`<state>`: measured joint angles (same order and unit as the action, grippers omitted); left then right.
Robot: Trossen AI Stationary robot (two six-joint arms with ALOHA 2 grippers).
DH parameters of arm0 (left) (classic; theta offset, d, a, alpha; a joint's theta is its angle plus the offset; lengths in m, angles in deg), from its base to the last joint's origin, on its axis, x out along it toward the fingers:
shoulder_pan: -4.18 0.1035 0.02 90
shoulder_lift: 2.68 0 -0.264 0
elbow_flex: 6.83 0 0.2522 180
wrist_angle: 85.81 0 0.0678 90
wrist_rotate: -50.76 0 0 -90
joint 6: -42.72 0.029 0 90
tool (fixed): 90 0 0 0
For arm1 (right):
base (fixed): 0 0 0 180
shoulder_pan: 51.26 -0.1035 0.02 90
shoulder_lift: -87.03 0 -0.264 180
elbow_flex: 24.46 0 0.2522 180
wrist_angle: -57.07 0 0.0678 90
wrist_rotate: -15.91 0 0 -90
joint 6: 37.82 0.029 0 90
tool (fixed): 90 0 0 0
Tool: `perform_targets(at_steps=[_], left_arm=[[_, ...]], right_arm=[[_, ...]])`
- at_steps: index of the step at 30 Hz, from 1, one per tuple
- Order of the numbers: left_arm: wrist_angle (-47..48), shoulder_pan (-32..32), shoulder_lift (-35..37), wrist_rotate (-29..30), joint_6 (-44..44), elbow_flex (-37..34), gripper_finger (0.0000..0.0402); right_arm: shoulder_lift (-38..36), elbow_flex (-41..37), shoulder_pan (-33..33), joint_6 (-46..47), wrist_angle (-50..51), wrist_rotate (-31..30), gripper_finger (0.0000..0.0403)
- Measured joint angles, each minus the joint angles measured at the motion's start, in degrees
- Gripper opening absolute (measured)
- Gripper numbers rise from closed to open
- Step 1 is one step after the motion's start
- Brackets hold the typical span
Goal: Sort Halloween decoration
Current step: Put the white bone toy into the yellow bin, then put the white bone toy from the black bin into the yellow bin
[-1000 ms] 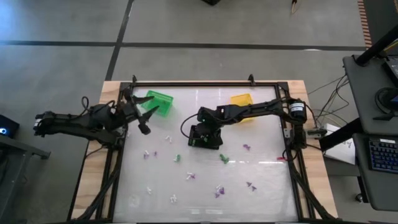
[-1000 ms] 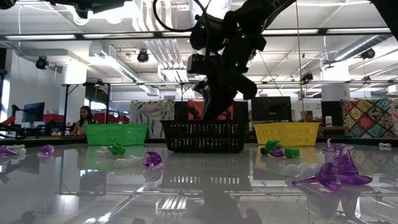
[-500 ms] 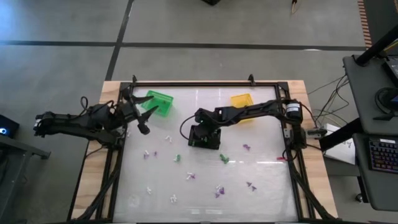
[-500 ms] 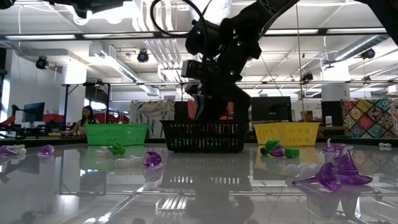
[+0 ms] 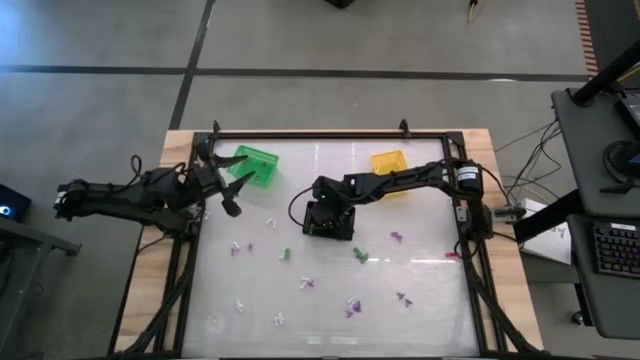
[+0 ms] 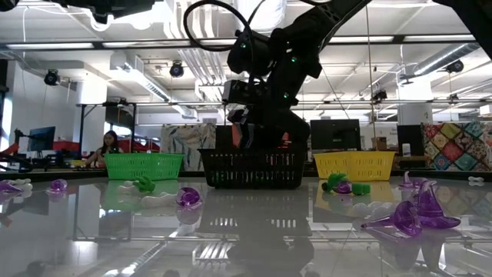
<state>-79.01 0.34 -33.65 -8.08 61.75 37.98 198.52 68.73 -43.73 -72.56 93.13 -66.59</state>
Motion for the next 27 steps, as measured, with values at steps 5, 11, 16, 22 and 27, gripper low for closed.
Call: perform_targets(at_steps=[5, 11, 16, 22, 27], left_arm=[[0.00, 0.00, 0.00, 0.00, 0.00, 0.01, 0.0181], [0.08, 0.00, 0.00, 0.00, 0.00, 0.00, 0.0181], [0.35, 0.00, 0.00, 0.00, 0.00, 0.00, 0.0181], [0.31, 0.00, 0.00, 0.00, 0.00, 0.00, 0.0181], [0.29, 0.00, 0.00, 0.00, 0.00, 0.01, 0.0181]], right_arm=[[0.05, 0.00, 0.00, 0.21, 0.18, -0.02, 0.0088], [0.05, -0.07, 0.35, 0.22, 0.88, -0.11, 0.0079], [0.05, -0.35, 0.39, 0.73, 1.60, -0.15, 0.0078], [0.05, -0.44, 0.39, 0.70, 1.52, -0.13, 0.0082], [0.05, -0.44, 0.37, 1.56, 1.43, -0.15, 0.0075]])
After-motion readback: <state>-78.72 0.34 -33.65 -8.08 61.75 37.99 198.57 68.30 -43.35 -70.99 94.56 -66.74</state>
